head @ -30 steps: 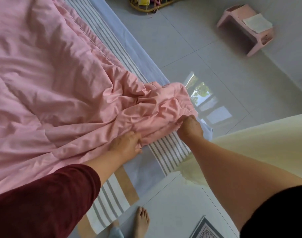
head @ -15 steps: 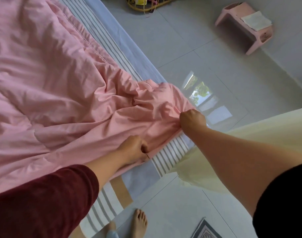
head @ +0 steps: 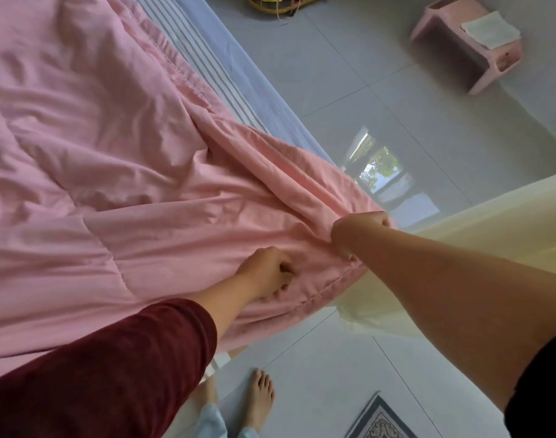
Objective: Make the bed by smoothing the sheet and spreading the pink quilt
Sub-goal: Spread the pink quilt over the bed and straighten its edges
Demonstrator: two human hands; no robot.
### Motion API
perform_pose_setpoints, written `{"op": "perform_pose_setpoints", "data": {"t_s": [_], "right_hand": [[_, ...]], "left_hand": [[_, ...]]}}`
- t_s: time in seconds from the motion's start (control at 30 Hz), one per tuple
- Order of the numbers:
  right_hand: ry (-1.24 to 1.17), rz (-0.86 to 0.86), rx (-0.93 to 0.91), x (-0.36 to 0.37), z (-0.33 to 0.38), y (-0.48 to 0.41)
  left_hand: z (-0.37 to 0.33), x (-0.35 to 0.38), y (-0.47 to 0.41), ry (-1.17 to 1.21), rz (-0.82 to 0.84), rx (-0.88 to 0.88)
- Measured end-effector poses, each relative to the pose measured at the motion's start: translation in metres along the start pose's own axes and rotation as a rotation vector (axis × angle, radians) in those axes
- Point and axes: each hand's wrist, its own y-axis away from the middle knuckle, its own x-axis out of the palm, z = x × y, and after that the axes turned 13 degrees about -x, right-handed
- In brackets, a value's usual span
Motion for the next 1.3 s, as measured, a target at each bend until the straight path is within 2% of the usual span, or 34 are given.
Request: {"op": "perform_pose_setpoints", "data": {"t_s": [0.1,0.17,0.23,0.27,0.53,0.6,0.67,0.77,0.87,0.97,1.07,1.17,1.23,1.3], "right_hand": [[0.059,-0.038,-0.160,-0.007,0.024,0.017],[-0.011,0.098,-0.320,-0.011,0.043,0.028],[-0.207,0.265,-0.473,-0.010,0.067,0.031],[-0.293,0.284,-0.535,-0.008,0.082,0.034],[-0.461,-0.012,-0.960,0.002,0.204,0.069],[-0.475,-0.077,-0.993,0.007,0.235,0.078],[-0.370,-0.203,-1.008,0.015,0.265,0.087],[-0.212,-0.344,-1.035,0.029,0.302,0.098],[-0.219,-0.524,-1.071,0.043,0.323,0.099],[-0.225,-0.786,-1.149,0.053,0.339,0.097],[-0.187,-0.911,-1.204,0.055,0.356,0.096],[-0.218,-0.843,-1.045,0.045,0.367,0.099],[-0.231,-0.700,-0.969,0.038,0.372,0.101],[-0.152,-0.628,-0.974,0.035,0.381,0.104]], "left_hand": [[0.026,-0.020,0.015,0.064,-0.026,-0.065],[0.047,-0.031,0.029,0.101,-0.049,-0.093],[0.067,-0.042,0.046,0.098,-0.072,-0.116],[0.080,-0.047,0.055,0.096,-0.088,-0.133],[0.176,-0.066,0.122,0.012,-0.386,-0.201],[0.203,-0.065,0.140,-0.072,-0.508,-0.204],[0.232,-0.060,0.157,-0.147,-0.606,-0.159],[0.280,-0.055,0.185,-0.209,-0.649,-0.038],[0.321,-0.049,0.210,-0.256,-0.662,0.060],[0.350,-0.043,0.224,-0.287,-0.726,0.081],[0.368,-0.048,0.226,-0.296,-0.845,0.034],[0.380,-0.061,0.220,-0.244,-0.913,-0.115],[0.387,-0.065,0.217,-0.246,-0.867,-0.131],[0.394,-0.070,0.219,-0.282,-0.808,-0.101]]}}
